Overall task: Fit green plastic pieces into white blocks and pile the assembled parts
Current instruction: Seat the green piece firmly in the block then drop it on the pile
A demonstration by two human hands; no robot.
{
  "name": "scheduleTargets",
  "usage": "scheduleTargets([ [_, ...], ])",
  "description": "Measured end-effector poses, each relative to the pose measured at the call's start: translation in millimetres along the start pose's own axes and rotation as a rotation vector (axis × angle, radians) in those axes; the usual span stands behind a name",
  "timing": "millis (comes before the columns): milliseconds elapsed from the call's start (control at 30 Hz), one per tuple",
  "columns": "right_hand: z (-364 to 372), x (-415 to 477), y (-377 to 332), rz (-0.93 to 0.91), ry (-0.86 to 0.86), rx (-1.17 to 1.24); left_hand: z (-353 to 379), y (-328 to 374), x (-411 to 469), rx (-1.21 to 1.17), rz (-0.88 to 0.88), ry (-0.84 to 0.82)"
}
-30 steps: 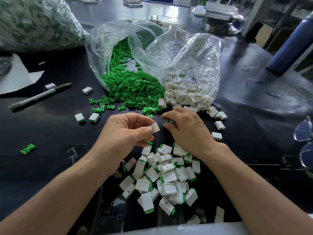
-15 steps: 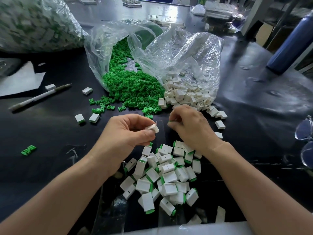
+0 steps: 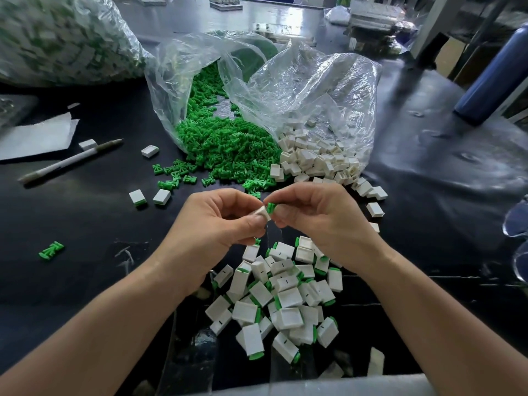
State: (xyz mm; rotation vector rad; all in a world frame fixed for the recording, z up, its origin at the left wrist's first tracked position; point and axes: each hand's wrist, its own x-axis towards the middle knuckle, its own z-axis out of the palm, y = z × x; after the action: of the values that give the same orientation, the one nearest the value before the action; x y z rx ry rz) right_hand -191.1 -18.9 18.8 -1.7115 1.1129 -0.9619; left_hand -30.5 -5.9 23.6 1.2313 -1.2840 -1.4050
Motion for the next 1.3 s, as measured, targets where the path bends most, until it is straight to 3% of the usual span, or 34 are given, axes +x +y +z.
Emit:
scheduleTargets([
  [400,2.6,-2.8,3.5,-0.027,0.027,-0.126,-0.6,-2.0,0.0,0.059,0.025,0.024],
  [567,1.6,-2.7,2.5,0.058,0.020,-0.021,-2.3,-0.1,0.1,0.040,0.053,0.005],
  [800,4.7,-7.1,-3.0,-0.012,-0.073,-0.356,-2.6,1.3,-1.3,0.048,0.044,-0.087],
  [1100,-0.7,-9.7,-8.8,-0.201,-0.247,-0.732,-6.9,-6.2,-2.0,0.377,0.182,-0.179],
  [1200,-1.2,-9.0,-5.3,-0.259,-0.167,-0.645,-7.8,-1.2,-2.7,0.296,0.223,-0.181],
  [1300,0.4,-7.9,-4.2,-0.155,-0.042,-0.287,-8.9,4.7,-1.7,0.142,0.237,-0.142],
])
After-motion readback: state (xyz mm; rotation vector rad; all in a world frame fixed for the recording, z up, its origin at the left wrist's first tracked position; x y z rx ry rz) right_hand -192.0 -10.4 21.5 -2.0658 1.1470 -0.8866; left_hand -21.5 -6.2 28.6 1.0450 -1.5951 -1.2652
